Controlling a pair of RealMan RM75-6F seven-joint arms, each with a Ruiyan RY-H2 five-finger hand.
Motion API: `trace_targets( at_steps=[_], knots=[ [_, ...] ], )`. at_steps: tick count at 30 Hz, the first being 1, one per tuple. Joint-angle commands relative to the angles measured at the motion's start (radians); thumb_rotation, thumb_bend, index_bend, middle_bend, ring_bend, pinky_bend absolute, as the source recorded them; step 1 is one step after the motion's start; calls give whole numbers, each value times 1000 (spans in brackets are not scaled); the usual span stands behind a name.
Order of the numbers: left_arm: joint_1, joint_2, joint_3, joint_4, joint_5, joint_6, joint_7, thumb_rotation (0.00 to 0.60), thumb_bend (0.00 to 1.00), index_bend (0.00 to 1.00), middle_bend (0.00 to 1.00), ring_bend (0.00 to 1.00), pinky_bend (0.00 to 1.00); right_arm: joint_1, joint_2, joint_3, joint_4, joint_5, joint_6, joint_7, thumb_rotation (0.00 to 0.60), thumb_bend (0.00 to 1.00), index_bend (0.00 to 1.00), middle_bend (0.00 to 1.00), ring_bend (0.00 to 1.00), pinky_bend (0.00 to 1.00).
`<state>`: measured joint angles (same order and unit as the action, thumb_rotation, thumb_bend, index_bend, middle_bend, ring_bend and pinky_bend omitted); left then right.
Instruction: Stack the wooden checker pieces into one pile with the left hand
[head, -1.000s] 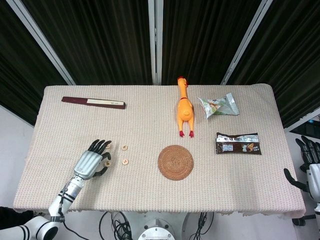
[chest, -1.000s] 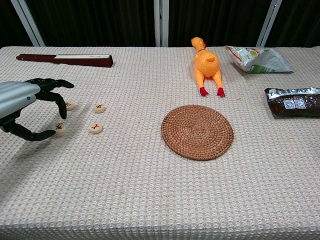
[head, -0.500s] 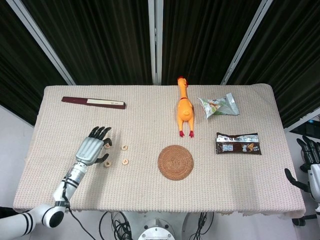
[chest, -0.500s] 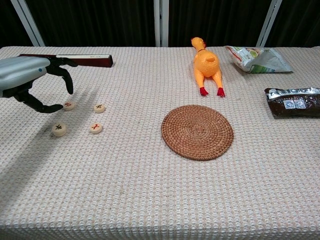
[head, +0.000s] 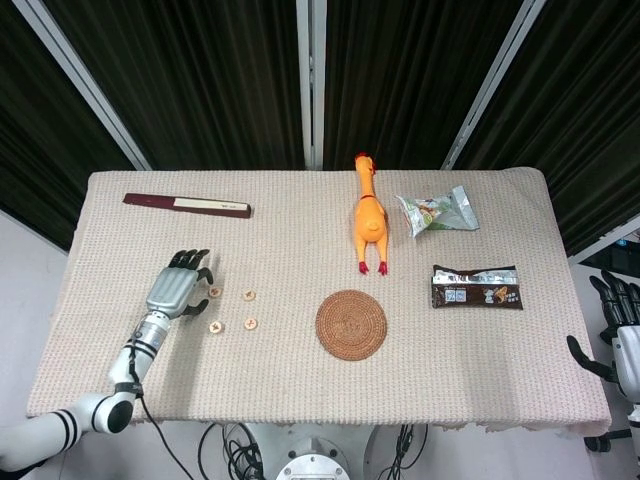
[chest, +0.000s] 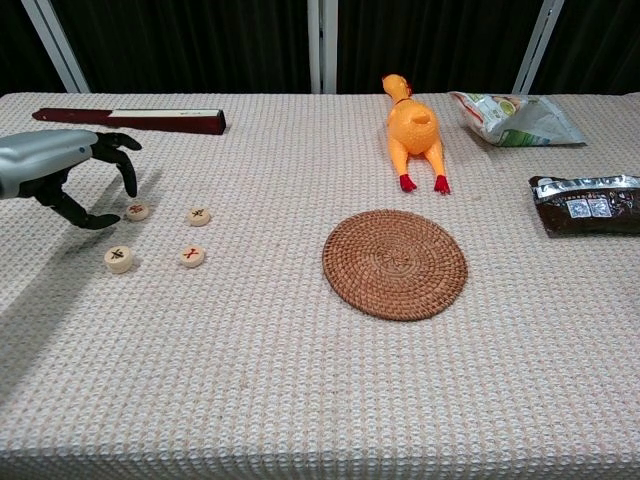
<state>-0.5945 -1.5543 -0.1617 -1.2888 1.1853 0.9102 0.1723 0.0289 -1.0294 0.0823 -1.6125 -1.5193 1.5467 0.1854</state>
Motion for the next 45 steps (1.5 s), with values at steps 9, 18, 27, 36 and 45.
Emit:
trace_targets(
  at_steps=[9, 18, 27, 36, 45],
  knots=[
    [-31, -27, 12, 51, 14, -36, -36, 600, 306, 397, 48, 0, 0, 3, 1, 3, -3, 11, -8, -3, 600, 259, 0, 0, 0, 0],
    [-36, -36, 16, 63, 9, -31, -36, 600, 301, 434, 48, 0, 0, 3, 3, 6, 0, 15, -8, 5, 600, 259, 0, 0, 0, 0],
    [-36, -41, 19, 66, 17, -18, -52, 600, 307, 481, 55, 0, 0, 3, 1, 6, -1, 16, -8, -2, 600, 258, 0, 0, 0, 0],
    [-19, 18, 24, -52, 30, 30, -24, 600, 307, 485, 60, 0, 0, 5, 1, 6, 0, 17, -11, -1, 600, 258, 0, 0, 0, 0],
    [20, 125, 70, -305, 2, 79, 109, 600, 307, 484, 60, 0, 0, -1, 2, -2, 0, -3, 2, 4, 600, 259, 0, 0, 0, 0]
  ],
)
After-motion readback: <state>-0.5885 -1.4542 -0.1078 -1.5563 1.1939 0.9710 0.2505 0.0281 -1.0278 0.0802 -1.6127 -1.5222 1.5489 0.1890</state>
